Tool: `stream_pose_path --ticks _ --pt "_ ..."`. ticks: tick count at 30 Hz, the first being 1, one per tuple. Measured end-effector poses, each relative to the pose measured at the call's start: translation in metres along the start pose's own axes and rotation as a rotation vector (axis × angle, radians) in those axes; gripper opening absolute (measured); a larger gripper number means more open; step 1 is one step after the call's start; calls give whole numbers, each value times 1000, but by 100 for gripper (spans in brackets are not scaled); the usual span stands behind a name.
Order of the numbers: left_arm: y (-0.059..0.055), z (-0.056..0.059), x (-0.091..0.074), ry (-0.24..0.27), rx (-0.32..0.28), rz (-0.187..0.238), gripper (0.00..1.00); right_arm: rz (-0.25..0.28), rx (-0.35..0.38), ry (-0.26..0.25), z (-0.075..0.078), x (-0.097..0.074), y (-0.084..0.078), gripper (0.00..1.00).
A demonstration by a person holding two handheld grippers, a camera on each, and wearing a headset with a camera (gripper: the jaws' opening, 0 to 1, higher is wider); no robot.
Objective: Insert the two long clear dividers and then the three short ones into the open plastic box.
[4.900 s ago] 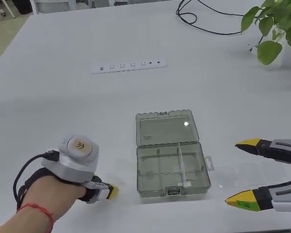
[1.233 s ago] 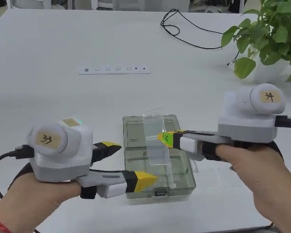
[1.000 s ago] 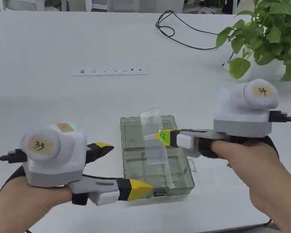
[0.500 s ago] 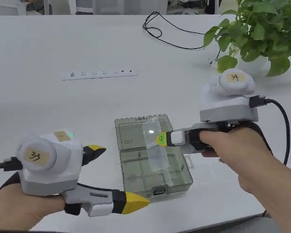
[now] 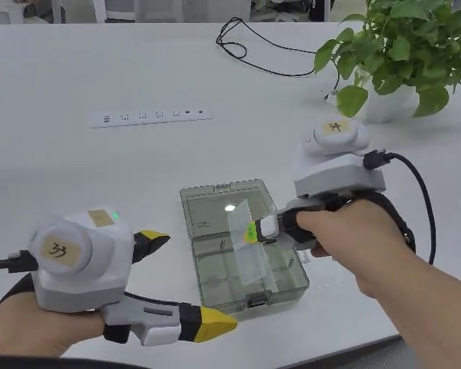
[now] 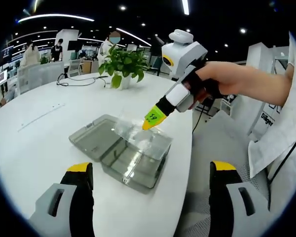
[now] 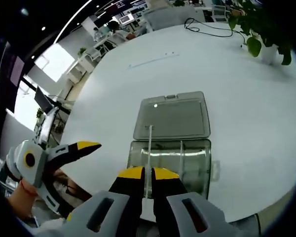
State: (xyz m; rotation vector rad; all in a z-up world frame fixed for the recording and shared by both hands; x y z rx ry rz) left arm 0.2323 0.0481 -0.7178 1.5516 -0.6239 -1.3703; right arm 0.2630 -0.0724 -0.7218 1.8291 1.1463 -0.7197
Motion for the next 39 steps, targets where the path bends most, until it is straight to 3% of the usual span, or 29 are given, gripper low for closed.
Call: stream_pose_path --ticks 16,39 --pt "-9 -3 0 -16 -17 18 100 -111 13 -67 4 17 -3 7" --pt "-13 -6 0 -11 -56 28 99 -152 -6 -100 8 33 -9 7"
Point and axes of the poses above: the centre of the closed fingertips' face, and the gripper's own axes: x roughly forward along the fingers, z roughly to its right, y roughly out of its top, the point moved 4 cm from there along -x, roughly backward along the fingers, and after that the axes turned 11 degrees about x, right-handed, at the moved point
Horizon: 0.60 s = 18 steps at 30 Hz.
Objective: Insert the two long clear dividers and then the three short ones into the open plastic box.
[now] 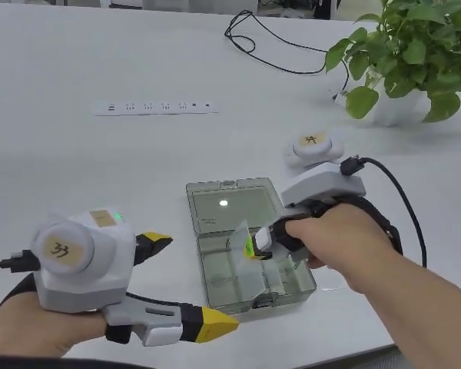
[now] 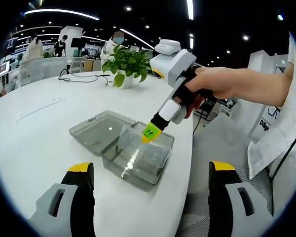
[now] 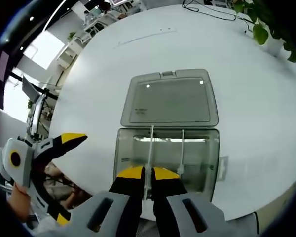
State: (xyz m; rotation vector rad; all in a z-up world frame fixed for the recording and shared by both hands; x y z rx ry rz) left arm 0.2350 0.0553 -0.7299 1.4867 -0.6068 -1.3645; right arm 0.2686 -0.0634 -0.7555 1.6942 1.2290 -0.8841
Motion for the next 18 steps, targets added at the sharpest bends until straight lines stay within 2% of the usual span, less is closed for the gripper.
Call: stream_pose_path --ticks 13,18 --pt "-1 0 1 0 -11 0 98 5 -26 -13 0 2 1 7" --pt "-2 0 1 0 -12 1 98 5 -66 -27 -3 3 1 7"
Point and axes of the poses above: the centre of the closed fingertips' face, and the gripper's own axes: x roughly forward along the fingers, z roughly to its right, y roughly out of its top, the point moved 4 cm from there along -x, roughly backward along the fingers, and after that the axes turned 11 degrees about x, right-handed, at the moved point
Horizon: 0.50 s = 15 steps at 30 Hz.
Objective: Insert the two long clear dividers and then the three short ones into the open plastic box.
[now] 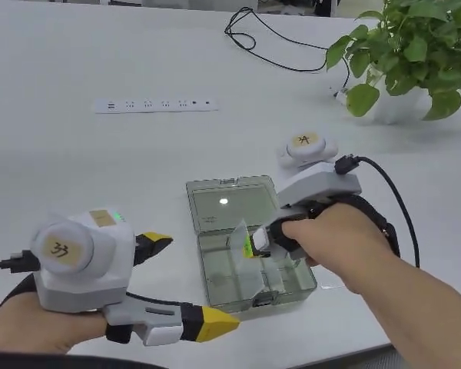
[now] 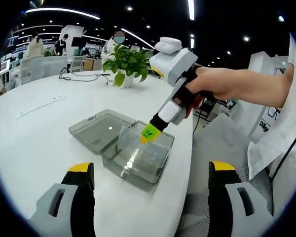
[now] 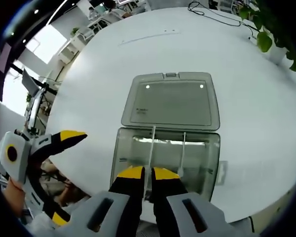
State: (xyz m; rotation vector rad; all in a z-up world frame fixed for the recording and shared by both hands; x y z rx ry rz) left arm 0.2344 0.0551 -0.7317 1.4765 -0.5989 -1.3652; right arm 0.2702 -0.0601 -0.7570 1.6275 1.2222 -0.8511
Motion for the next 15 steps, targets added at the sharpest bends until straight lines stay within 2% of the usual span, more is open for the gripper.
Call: stream_pose_path --ticks 6,15 --pt "-1 0 -1 4 0 -3 98 13 -85 -37 -4 0 0 7" --pt "0 0 0 5 -4 0 98 16 -176 -82 -8 3 -2 7"
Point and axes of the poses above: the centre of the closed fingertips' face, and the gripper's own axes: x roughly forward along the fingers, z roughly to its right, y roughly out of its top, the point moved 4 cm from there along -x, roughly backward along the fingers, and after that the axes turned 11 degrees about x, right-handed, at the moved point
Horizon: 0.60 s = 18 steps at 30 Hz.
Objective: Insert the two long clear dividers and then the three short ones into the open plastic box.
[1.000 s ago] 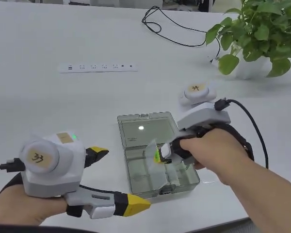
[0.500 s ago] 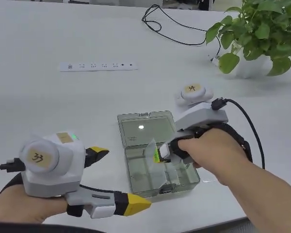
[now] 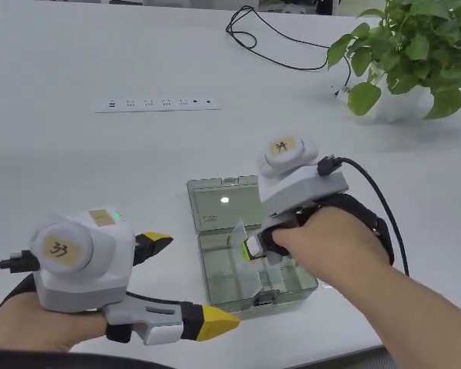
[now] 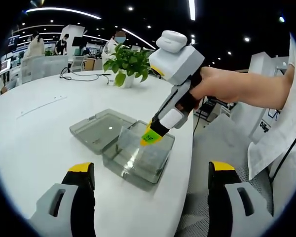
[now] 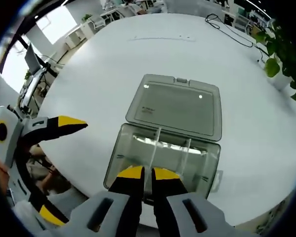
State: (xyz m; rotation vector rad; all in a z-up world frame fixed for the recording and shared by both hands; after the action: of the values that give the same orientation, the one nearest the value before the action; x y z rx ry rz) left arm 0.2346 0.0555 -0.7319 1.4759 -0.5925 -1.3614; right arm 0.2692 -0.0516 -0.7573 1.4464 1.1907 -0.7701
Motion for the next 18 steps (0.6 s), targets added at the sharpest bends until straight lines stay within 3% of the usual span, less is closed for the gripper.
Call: stream_pose_path --ticks 18 --pt "-2 -2 -1 5 -8 -1 98 4 -13 2 0 0 1 7"
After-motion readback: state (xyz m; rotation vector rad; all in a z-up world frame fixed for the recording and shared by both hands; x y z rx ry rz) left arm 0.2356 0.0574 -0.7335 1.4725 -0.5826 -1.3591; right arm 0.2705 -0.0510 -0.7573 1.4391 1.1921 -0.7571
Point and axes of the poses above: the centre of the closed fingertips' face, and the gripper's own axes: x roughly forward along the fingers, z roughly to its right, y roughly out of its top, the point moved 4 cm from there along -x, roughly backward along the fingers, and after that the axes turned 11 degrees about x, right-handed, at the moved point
